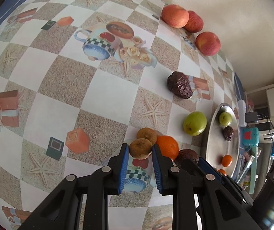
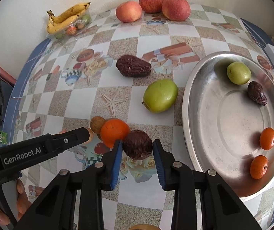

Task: Organize fruits
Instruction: 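Close the right gripper on another dark date while the left gripper closes on a kiwi, then carry the date and kiwi over the steel bowl and open both grippers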

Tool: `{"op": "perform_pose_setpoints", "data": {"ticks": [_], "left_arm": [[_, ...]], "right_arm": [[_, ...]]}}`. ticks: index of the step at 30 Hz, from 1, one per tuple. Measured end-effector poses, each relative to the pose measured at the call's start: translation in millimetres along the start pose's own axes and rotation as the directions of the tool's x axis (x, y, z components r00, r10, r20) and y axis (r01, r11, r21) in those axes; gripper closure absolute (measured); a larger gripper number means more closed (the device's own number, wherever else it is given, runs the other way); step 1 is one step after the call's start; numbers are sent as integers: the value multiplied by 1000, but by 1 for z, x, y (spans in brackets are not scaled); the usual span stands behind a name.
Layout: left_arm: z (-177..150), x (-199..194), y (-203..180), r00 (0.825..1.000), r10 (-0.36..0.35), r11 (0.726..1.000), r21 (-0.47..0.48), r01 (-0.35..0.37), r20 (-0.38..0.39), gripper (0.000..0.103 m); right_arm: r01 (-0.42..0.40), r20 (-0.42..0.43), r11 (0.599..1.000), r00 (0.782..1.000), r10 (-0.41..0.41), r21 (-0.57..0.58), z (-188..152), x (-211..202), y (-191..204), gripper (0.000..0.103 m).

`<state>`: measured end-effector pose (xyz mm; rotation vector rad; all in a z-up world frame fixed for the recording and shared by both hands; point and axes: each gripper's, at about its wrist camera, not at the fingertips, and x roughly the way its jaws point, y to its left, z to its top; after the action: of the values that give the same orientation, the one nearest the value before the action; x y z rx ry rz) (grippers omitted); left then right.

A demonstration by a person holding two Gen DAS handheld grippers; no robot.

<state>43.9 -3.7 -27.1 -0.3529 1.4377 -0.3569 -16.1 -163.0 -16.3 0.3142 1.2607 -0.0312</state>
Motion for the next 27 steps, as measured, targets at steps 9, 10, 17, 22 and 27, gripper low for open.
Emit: {"op": "perform_pose_setpoints", "data": {"ticks": [9, 10, 17, 22, 27], "left_arm": [[2, -13, -5, 999, -29, 1000, 10, 29, 31, 77], [2, -13, -6, 999, -30, 999, 11, 30, 34, 77], [2, -17, -9, 998, -43, 999, 18, 42, 46, 77], [2, -15, -14, 998, -55, 998, 30, 54, 41, 77], [-1, -14, -27, 997, -64, 995, 78, 60, 50, 77]], "right_arm": [[-34, 59, 999, 998, 35, -9, 4, -18, 6, 69], [-37, 65, 999, 997, 38, -9, 4, -20, 6, 69], [-48, 96, 999, 994, 48, 2, 6, -29, 4, 69], [-50, 101, 999, 994, 48, 14, 7, -31, 1, 69], [-45, 119, 999, 992, 42, 26, 7, -36, -6, 69]]}}
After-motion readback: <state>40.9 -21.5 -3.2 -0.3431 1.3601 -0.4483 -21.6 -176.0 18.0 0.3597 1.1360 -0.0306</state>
